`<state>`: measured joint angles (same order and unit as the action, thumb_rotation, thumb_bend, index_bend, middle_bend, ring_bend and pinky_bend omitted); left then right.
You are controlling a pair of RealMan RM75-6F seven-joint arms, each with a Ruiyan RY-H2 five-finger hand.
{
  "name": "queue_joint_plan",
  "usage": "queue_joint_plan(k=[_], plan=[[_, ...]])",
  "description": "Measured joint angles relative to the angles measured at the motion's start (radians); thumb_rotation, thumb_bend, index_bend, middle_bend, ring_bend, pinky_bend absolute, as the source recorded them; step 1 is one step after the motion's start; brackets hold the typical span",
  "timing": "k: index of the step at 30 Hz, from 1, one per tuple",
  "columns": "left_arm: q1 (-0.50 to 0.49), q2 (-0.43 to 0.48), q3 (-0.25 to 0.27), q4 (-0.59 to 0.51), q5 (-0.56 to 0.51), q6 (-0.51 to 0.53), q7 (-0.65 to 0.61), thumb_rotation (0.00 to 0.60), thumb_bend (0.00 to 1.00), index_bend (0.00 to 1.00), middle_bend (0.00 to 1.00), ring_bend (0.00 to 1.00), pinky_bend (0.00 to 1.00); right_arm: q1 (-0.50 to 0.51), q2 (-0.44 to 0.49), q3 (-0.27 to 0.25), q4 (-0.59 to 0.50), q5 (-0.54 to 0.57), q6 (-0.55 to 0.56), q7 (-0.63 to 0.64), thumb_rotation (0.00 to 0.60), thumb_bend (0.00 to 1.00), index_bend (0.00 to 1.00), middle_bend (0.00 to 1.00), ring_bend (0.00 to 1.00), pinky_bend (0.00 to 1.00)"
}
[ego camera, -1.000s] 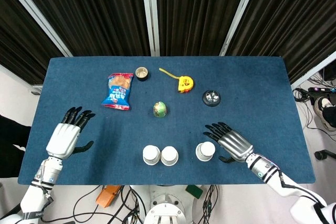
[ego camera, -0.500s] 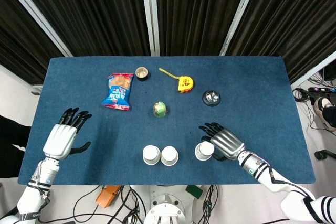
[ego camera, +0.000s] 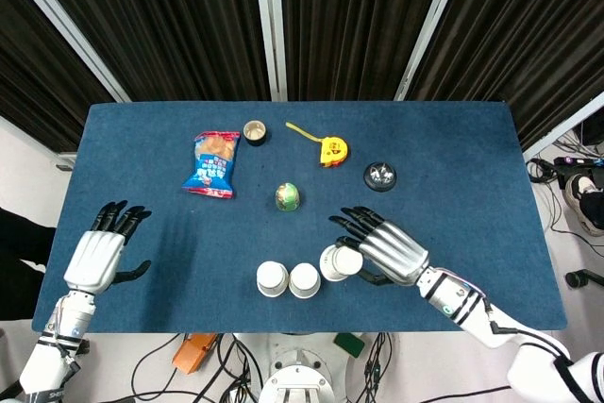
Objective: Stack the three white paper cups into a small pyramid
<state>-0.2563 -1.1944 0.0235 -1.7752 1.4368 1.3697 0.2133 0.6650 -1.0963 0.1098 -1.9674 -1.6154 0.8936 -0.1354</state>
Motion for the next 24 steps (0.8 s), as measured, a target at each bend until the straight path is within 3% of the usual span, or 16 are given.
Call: queue_joint_plan(k=[5, 12, 24], plan=[[0.012, 0.0, 0.001, 0.011, 0.005, 0.003, -0.018, 0.6, 0.23, 0.16, 0.12, 0.0, 0.01, 0.078, -0.02, 0.045, -0.038, 0.037, -0.069, -0.008, 0.6, 0.52, 0.46, 0.14, 0.0, 0.15], [0.025, 0.001, -0.002, 0.028, 0.007, 0.005, -0.046, 0.6, 0.23, 0.16, 0.12, 0.0, 0.01, 0.185, -0.09, 0.094, -0.039, 0.184, -0.167, -0.091, 0.6, 0.52, 0.44, 0.14, 0.0, 0.15], [0.037, -0.008, -0.012, 0.056, 0.007, -0.005, -0.077, 0.6, 0.23, 0.16, 0.12, 0.0, 0.01, 0.311, -0.19, 0.092, -0.017, 0.42, -0.206, -0.279, 0.6, 0.52, 0.4, 0.14, 0.0, 0.15]])
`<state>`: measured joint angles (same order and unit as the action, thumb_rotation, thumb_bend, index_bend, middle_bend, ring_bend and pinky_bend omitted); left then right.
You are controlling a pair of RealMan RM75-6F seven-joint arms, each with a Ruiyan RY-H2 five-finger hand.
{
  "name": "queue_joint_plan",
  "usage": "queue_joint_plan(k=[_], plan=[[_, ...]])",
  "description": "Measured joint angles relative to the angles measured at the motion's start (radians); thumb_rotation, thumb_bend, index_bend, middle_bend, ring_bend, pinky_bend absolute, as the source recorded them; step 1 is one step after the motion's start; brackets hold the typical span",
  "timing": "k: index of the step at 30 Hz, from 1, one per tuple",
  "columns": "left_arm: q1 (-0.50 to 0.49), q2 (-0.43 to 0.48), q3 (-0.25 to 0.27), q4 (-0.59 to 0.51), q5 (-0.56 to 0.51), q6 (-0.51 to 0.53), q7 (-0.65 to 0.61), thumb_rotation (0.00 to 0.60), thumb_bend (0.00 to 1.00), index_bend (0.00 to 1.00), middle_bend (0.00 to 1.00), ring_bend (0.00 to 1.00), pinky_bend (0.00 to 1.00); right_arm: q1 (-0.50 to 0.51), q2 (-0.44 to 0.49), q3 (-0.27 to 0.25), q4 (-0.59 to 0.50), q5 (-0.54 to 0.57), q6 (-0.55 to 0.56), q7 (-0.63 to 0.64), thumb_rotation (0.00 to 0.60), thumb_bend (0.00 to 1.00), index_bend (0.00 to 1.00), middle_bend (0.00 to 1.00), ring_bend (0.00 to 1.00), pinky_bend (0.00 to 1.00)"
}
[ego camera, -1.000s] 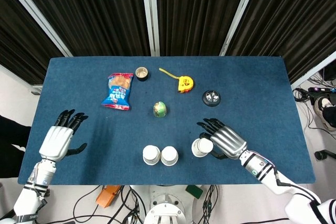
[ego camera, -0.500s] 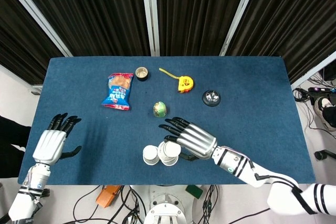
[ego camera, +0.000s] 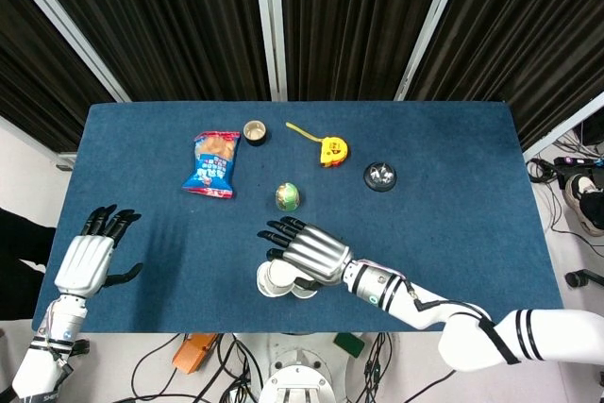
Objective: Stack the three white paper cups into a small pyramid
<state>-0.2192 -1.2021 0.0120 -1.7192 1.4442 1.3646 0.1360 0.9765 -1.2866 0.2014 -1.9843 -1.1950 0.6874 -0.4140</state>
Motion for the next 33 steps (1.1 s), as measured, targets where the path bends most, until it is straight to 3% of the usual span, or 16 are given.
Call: queue_joint_plan(k=[18, 22, 27, 33], plan=[[0.004, -0.005, -0.012, 0.007, -0.002, -0.018, -0.005, 0.6, 0.23, 0.16, 0.12, 0.0, 0.01, 0.044, 0.018, -0.044, -0.019, 0.065, 0.045, -0.031, 0.6, 0.52, 0.32, 0.14, 0.0, 0.15], [0.003, -0.008, -0.015, 0.006, -0.004, -0.023, -0.002, 0.6, 0.23, 0.16, 0.12, 0.0, 0.01, 0.056, 0.02, -0.054, -0.02, 0.079, 0.039, -0.036, 0.6, 0.52, 0.24, 0.14, 0.0, 0.14], [0.004, -0.009, -0.018, 0.009, -0.007, -0.026, -0.004, 0.6, 0.23, 0.16, 0.12, 0.0, 0.01, 0.056, 0.02, -0.057, -0.02, 0.066, 0.052, -0.02, 0.6, 0.52, 0.06, 0.13, 0.0, 0.13], [0.008, 0.0, -0.023, 0.022, -0.008, -0.019, -0.008, 0.6, 0.23, 0.16, 0.12, 0.0, 0.01, 0.005, 0.074, -0.063, -0.045, -0.002, 0.112, 0.034, 0.6, 0.52, 0.02, 0.11, 0.0, 0.12]])
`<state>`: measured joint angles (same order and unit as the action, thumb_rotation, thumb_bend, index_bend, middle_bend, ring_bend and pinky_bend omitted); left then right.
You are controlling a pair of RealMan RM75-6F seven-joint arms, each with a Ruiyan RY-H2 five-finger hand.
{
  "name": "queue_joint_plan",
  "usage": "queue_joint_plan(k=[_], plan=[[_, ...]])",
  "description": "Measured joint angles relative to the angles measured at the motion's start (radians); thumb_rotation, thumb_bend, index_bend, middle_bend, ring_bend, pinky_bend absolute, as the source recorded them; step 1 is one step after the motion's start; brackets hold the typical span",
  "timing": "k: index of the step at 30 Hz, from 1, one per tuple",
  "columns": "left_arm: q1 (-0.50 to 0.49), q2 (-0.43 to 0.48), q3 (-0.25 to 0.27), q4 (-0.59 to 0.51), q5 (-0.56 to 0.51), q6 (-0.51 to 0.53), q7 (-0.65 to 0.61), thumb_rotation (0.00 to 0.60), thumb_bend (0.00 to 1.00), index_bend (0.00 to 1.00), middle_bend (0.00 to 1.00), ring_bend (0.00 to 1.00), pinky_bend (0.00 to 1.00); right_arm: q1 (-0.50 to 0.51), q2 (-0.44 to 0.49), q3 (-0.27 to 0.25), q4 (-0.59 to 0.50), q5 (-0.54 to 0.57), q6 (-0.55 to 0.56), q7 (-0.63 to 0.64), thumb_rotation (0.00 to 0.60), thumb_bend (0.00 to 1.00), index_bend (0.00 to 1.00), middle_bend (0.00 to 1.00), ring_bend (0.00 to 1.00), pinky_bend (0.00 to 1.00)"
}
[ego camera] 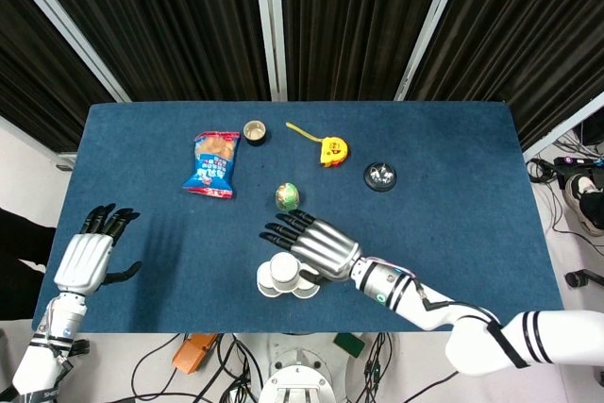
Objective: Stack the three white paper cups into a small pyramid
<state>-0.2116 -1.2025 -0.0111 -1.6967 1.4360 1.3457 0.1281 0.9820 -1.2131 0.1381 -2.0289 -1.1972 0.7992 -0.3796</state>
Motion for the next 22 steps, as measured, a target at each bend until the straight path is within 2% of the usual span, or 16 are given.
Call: queue_joint_plan(k=[5, 11, 14, 18, 22], plan=[[0.017, 0.02, -0.012, 0.036, -0.022, 0.022, -0.026, 0.6, 0.23, 0.16, 0.12, 0.0, 0.01, -0.1, 0.068, -0.035, -0.004, -0.085, 0.126, 0.024, 0.6, 0.51, 0.01, 0.1, 0.0, 0.11], [0.054, 0.047, -0.025, 0.091, -0.053, 0.058, -0.087, 0.6, 0.22, 0.16, 0.12, 0.0, 0.01, -0.315, 0.142, -0.118, 0.043, -0.213, 0.394, 0.074, 0.6, 0.42, 0.0, 0.04, 0.0, 0.06], [0.075, 0.053, -0.026, 0.11, -0.059, 0.079, -0.12, 0.6, 0.22, 0.16, 0.12, 0.0, 0.01, -0.444, 0.162, -0.164, 0.112, -0.264, 0.536, 0.139, 0.6, 0.42, 0.0, 0.01, 0.0, 0.03], [0.11, 0.048, -0.022, 0.142, -0.054, 0.119, -0.171, 0.6, 0.22, 0.16, 0.12, 0.0, 0.01, -0.606, 0.161, -0.209, 0.257, -0.296, 0.702, 0.279, 0.6, 0.42, 0.0, 0.0, 0.0, 0.02], [0.153, 0.035, -0.01, 0.165, -0.039, 0.17, -0.198, 0.6, 0.22, 0.16, 0.12, 0.0, 0.01, -0.716, 0.137, -0.234, 0.383, -0.311, 0.801, 0.414, 0.6, 0.42, 0.0, 0.0, 0.0, 0.01]])
